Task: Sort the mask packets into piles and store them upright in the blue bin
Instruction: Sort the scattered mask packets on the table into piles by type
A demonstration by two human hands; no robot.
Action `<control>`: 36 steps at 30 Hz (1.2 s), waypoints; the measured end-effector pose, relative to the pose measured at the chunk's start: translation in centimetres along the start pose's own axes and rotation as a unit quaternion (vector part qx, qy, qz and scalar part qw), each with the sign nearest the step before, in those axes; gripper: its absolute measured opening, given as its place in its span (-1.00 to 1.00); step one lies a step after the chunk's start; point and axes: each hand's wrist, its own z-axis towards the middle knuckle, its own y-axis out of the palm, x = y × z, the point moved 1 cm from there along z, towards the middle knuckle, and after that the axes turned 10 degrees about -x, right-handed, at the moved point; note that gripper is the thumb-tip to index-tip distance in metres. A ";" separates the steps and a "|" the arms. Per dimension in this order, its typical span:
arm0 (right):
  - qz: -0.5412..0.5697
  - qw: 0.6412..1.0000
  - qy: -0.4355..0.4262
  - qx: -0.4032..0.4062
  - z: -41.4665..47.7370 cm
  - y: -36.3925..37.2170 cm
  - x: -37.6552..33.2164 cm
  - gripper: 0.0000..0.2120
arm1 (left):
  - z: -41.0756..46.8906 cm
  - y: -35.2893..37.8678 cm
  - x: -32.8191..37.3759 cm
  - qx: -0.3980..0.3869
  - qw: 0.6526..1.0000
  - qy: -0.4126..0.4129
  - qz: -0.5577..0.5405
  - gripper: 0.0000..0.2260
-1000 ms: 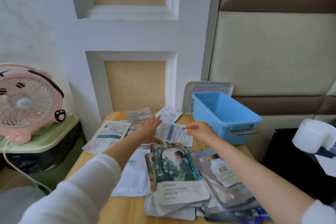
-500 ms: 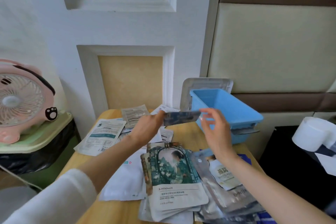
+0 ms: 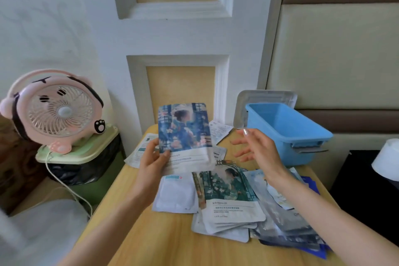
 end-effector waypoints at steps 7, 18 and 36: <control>-0.023 0.999 -0.004 0.031 -0.6 -1.5 -0.1 -0.77 | -0.4 -1.6 1.3 0.024 1.000 -0.009 -0.015 -0.71; -0.326 0.904 0.021 -0.277 -2.4 -1.0 1.7 -0.64 | -3.8 5.3 -5.3 -0.134 0.858 -0.199 0.454 -0.62; -0.391 0.894 0.000 -0.218 2.0 1.0 3.0 -0.71 | 10.3 -7.3 -8.2 0.031 0.659 -0.306 0.687 -0.37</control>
